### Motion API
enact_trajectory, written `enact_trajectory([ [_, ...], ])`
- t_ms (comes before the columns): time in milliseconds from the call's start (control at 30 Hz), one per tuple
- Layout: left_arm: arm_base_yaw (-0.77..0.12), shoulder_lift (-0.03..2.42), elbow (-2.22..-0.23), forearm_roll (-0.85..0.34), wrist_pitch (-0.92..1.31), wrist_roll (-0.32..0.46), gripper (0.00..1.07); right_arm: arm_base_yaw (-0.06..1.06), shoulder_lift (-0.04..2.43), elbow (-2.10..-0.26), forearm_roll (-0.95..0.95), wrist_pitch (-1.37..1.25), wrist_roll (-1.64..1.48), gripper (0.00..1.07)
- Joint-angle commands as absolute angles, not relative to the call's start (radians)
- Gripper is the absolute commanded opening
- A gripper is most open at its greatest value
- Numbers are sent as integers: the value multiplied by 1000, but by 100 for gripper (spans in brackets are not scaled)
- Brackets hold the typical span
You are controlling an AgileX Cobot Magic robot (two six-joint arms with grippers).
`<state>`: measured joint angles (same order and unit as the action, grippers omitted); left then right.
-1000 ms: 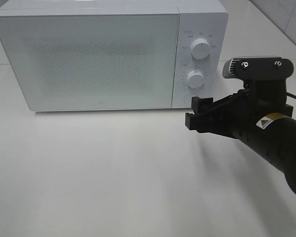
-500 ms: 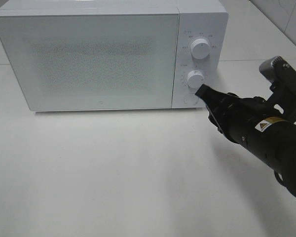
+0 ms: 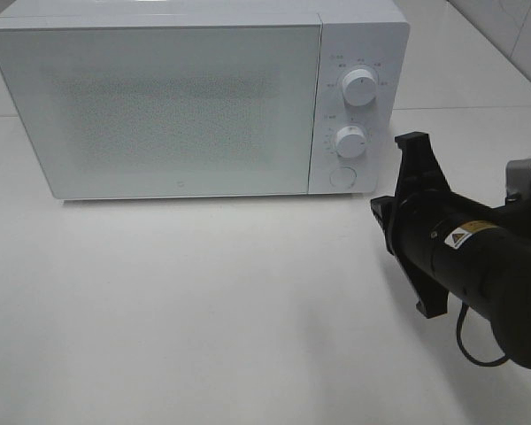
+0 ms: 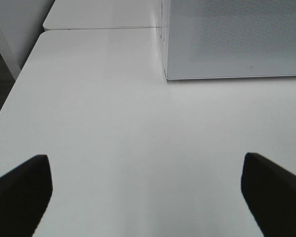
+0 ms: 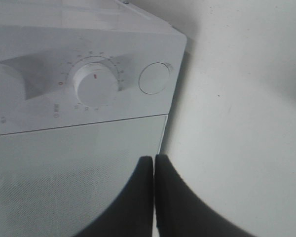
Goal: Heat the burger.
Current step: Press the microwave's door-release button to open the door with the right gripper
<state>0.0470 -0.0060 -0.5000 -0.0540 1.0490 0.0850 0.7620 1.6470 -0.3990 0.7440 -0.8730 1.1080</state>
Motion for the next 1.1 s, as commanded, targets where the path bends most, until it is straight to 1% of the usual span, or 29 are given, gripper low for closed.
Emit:
enact_trajectory([
  [33,51,-22,-497,-56,1039,81,96,758,1678,-415,713,-891,1177,0],
  [133,51,-22,-497,-56,1039,81,96,755,1721,-436,695,-906,1219,0],
  [433,51,-22,-497,-56,1039,81,96,641,1846,-545,546,-907,1322,0],
  [867,51,-22,-497,-56,1039,81,96,548,1986,-695,519,-880,1348,0],
  [1100,51,-22,-497,-56,1039,81,96,548,2032,-754,516,-859,1360,0],
])
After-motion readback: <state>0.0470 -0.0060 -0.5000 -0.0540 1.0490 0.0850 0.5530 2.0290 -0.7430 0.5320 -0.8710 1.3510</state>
